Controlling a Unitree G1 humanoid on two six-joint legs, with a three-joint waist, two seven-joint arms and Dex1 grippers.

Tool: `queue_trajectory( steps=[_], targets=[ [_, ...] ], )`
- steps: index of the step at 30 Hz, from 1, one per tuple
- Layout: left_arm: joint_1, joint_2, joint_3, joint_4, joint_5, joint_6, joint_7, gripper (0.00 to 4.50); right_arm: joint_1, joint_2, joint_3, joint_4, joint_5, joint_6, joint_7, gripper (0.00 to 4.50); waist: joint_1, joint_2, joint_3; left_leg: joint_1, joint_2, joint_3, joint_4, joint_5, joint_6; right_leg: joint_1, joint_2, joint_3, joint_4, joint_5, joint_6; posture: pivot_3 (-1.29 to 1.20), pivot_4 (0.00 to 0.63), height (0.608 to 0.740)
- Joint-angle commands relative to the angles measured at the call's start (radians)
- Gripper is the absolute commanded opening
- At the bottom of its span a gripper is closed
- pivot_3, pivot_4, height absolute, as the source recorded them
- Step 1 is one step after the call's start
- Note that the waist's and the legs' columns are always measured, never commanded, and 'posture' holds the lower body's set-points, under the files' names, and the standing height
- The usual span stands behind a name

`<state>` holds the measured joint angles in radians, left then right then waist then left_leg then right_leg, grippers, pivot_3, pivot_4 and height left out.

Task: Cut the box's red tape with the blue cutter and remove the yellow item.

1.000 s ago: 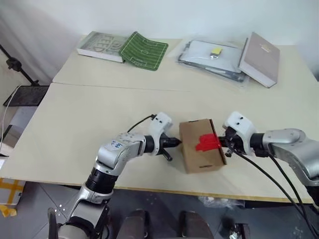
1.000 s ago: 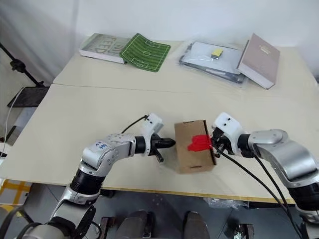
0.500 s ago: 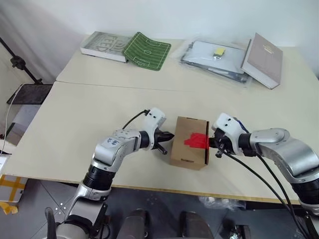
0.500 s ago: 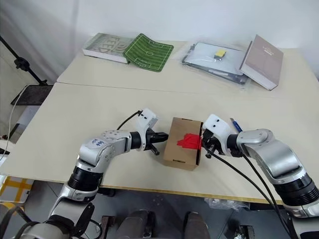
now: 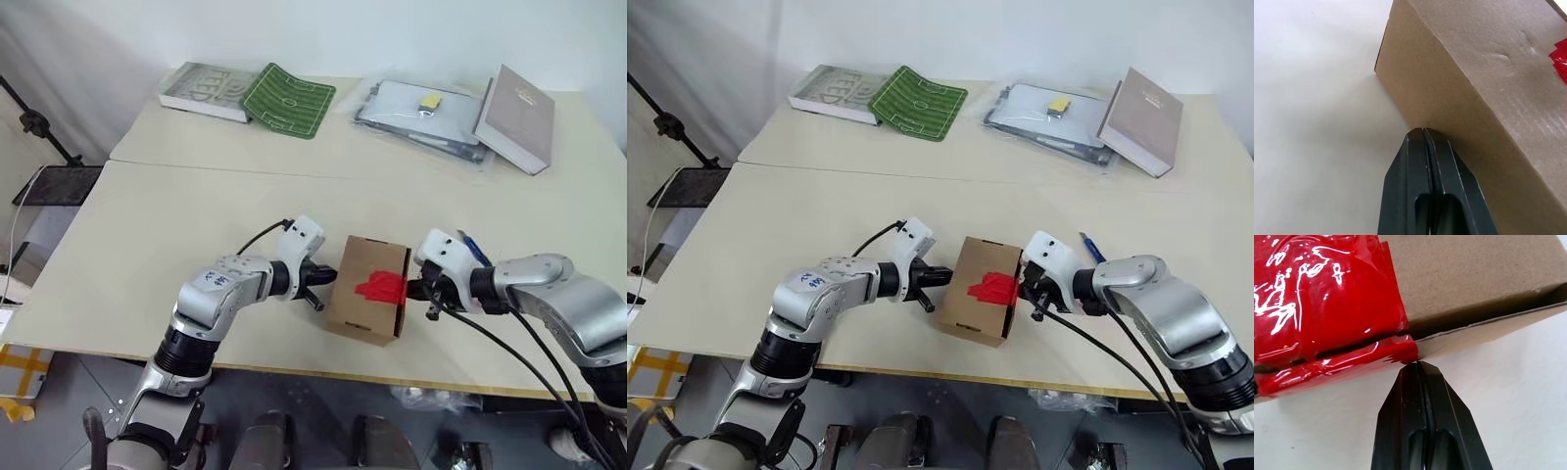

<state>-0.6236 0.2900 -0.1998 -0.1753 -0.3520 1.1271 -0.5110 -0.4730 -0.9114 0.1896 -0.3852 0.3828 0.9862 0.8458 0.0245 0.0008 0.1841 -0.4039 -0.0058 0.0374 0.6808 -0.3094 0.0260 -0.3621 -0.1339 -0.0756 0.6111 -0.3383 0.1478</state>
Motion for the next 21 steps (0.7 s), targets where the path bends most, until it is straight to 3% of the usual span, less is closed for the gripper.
queue_trajectory(
  steps=[1,5,7,12,19,21],
  targets=[
    [-0.006,0.039,0.015,-0.023,-0.001,-0.035,-0.021,0.00,-0.009,-0.038,-0.028,0.037,-0.085,-0.065,-0.050,0.03,0.000,0.000,0.000,0.000,0.000,0.000,0.000,0.000,0.000,0.000,0.000,0.000,0.000,0.000,0.000,0.00,0.150,0.740],
    [-0.013,0.102,0.074,-0.003,-0.009,-0.083,-0.050,0.00,0.001,-0.078,-0.120,0.035,-0.087,-0.066,-0.057,0.03,0.000,0.000,0.000,0.000,0.000,0.000,0.000,0.000,0.000,-0.001,0.000,0.000,0.000,0.000,0.000,0.00,0.150,0.740],
    [-0.019,0.118,0.094,0.000,-0.022,-0.099,-0.067,0.00,0.015,-0.084,-0.168,-0.005,-0.050,-0.019,-0.051,0.38,0.000,0.000,0.000,0.000,0.000,0.000,0.000,0.000,0.000,-0.001,0.000,0.000,0.001,0.000,0.000,0.00,0.150,0.740],
    [-0.080,0.104,0.132,-0.048,-0.139,-0.082,-0.169,0.00,0.027,-0.017,-0.295,-0.155,0.068,0.170,-0.098,1.93,0.001,0.000,0.000,-0.001,0.000,0.000,0.000,0.000,0.000,-0.001,0.000,0.000,0.001,0.000,0.000,0.00,0.150,0.740],
    [-0.146,0.073,0.044,-0.006,-0.156,-0.128,-0.240,0.00,-0.012,0.143,-0.350,-0.226,0.136,0.348,-0.233,4.27,0.000,0.000,0.000,-0.001,0.000,0.000,0.001,0.000,0.000,0.000,0.000,0.000,0.001,0.000,0.000,0.00,0.150,0.740],
    [-0.154,0.072,0.003,0.030,-0.126,-0.165,-0.256,0.00,-0.009,0.162,-0.341,-0.216,0.125,0.350,-0.263,4.47,0.000,0.000,0.000,-0.001,0.000,0.000,0.001,0.000,0.000,-0.001,0.000,0.001,0.002,0.000,0.000,0.00,0.150,0.740]
  ],
)
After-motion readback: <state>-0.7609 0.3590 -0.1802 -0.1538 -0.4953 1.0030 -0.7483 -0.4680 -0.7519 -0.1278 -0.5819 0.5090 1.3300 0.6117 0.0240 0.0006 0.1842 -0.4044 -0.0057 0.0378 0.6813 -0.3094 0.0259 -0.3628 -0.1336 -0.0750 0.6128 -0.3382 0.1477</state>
